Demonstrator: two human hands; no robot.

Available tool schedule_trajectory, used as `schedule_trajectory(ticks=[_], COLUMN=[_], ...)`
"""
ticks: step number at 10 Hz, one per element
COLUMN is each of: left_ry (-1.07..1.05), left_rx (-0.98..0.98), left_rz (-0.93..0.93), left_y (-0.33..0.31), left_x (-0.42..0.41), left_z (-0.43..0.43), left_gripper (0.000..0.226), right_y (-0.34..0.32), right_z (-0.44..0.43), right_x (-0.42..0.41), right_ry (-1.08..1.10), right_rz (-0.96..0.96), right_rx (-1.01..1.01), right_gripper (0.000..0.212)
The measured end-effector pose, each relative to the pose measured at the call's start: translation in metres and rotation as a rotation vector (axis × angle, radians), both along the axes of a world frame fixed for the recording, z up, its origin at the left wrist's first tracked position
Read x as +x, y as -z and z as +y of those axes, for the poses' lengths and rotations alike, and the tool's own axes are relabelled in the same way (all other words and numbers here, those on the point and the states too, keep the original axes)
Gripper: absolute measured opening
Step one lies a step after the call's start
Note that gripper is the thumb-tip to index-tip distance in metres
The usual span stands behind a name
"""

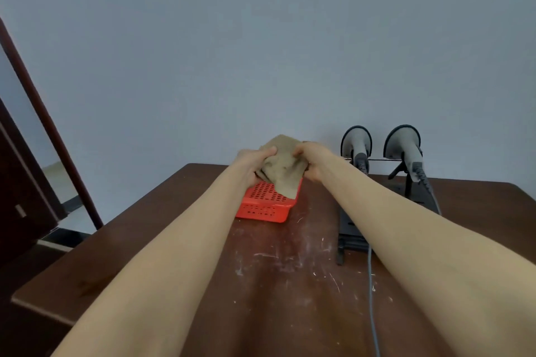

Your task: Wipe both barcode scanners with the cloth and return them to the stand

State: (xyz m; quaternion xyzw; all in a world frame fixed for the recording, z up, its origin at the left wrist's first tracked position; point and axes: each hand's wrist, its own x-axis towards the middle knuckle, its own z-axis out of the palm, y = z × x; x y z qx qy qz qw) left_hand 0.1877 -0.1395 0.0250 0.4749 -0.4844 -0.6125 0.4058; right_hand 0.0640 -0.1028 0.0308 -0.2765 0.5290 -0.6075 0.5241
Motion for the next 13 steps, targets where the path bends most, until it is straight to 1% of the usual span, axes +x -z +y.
schedule_trajectory(ticks=[1,2,3,4,5,6,7,8,9,10,11,12,13], left_ry=[-0.072,-0.127,-0.132,-0.163,-0.12,0.006,0.095,0.159,0.198,0.195,0.161,0.085,-0.013], left_rx=[-0.041,-0.1,-0.171,-0.202,-0.192,-0.161,-0.166,-0.14,-0.11,-0.118,-0.164,-0.284,-0.441], left_rz=[0.091,0.029,-0.038,-0.113,-0.378,-0.877,-1.033,-1.097,-1.111,-1.091,-1.065,-1.04,-0.971], left_y=[0.002,0.002,0.003,0.011,0.03,0.053,0.055,0.056,0.063,0.065,0.062,0.055,0.046], left_x=[0.0,-0.001,-0.004,-0.005,-0.003,0.001,-0.001,-0.004,-0.008,-0.013,-0.018,-0.022,-0.027], left_z=[-0.02,-0.036,-0.048,-0.064,-0.071,-0.074,-0.076,-0.074,-0.072,-0.068,-0.065,-0.059,-0.048], left_gripper=[0.025,0.034,0.032,0.033,0.03,0.044,0.046,0.055,0.057,0.059,0.051,0.036,0.034], right_y=[0.006,0.011,0.016,0.027,0.044,0.057,0.063,0.067,0.069,0.066,0.063,0.055,0.048], right_z=[-0.01,-0.015,-0.022,-0.037,-0.052,-0.057,-0.059,-0.056,-0.052,-0.048,-0.045,-0.039,-0.035], right_x=[-0.005,-0.003,0.005,0.007,-0.002,-0.011,-0.016,-0.011,-0.007,-0.012,-0.016,-0.017,-0.021], right_ry=[0.058,-0.035,-0.184,-0.131,0.104,0.168,0.139,0.083,0.029,0.032,0.015,-0.016,0.019], right_rz=[0.171,0.158,0.048,0.219,0.576,0.821,0.902,0.887,0.892,0.918,0.933,1.034,1.085], right_rx=[0.035,0.076,0.059,0.023,0.038,0.145,0.257,0.288,0.275,0.282,0.283,0.267,0.186], right_gripper=[0.022,0.012,0.012,0.028,0.03,0.034,0.046,0.055,0.058,0.055,0.059,0.056,0.047])
